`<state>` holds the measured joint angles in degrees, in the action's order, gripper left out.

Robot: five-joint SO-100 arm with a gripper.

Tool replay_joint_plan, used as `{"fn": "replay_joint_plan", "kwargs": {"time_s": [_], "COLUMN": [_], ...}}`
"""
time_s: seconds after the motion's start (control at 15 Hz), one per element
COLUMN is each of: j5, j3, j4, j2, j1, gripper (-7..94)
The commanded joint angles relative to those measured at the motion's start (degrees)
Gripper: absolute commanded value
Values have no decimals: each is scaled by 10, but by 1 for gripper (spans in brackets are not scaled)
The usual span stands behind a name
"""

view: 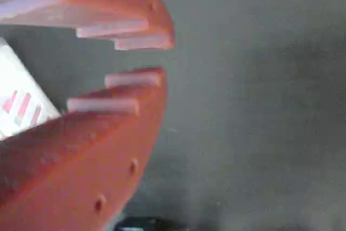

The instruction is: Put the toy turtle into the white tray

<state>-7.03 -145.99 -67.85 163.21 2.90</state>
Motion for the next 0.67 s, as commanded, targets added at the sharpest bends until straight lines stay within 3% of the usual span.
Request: {"fn": "replay_joint_plan", "kwargs": {"time_s": [0.0,0.6], "j5": [2,14], "j3": [-48,-196], "j4": [-2,-17], "j2": [108,229], "j1": [2,2], "gripper": [0,0]}}
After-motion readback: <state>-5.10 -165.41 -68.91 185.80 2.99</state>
